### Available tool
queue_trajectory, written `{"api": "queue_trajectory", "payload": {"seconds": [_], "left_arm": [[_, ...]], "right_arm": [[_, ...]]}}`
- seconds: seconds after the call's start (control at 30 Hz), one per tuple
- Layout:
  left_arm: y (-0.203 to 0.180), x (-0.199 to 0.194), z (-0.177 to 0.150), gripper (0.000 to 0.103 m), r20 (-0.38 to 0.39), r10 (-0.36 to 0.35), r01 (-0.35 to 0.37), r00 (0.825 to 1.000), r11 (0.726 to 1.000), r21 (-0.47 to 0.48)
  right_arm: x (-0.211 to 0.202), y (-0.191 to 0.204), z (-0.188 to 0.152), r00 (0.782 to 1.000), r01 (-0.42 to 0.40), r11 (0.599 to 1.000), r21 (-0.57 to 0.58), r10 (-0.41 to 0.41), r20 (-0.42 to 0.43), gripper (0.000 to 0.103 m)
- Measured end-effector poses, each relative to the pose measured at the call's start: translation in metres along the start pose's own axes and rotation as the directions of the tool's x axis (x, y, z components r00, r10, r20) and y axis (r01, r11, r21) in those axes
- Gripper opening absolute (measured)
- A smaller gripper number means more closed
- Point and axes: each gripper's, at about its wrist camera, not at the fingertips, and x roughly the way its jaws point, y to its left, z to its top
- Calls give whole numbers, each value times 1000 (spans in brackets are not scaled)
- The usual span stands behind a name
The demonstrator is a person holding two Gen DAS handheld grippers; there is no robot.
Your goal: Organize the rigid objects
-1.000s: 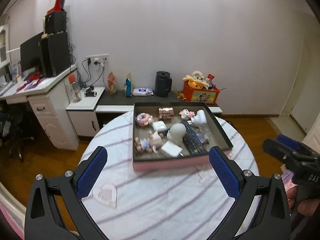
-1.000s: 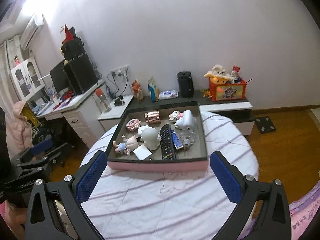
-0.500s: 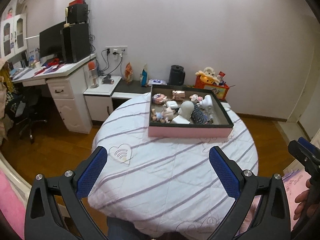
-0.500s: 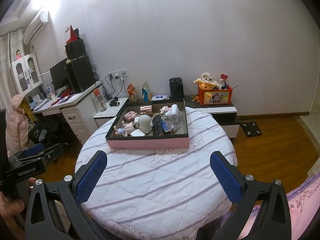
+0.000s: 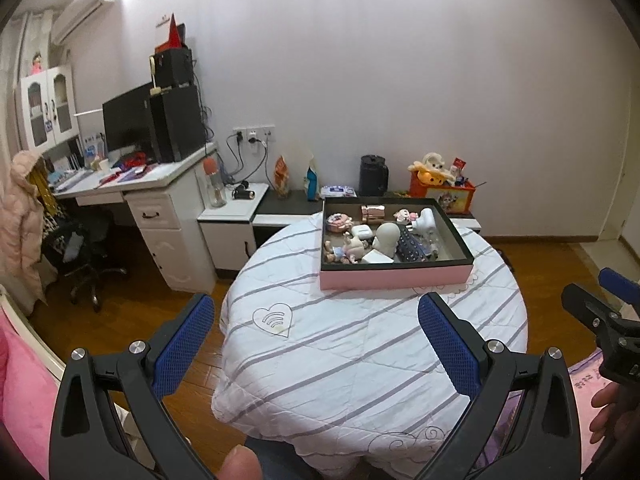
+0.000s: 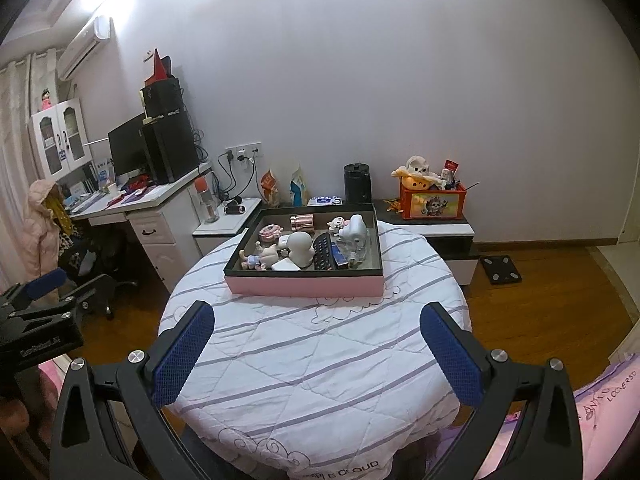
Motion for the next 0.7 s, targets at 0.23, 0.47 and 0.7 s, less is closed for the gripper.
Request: {"api": "queue_trajectory", "payload": {"seconds": [0.23, 0.47, 0.7], "left_arm": [[0, -6, -1, 103, 5, -2, 2, 1000, 1000, -8], [6, -10, 0, 103, -5, -11, 11, 1000, 999, -43], [12, -11, -1, 103, -7, -6, 6, 1000, 999, -48]], "right_arm": [[-4, 2, -3, 1000, -2, 1000, 1, 2, -4, 103], [-5, 4, -4, 1000, -9, 1000, -6, 9, -12, 103], [0, 8, -3, 1000, -14, 1000, -14, 14, -19, 103]]}}
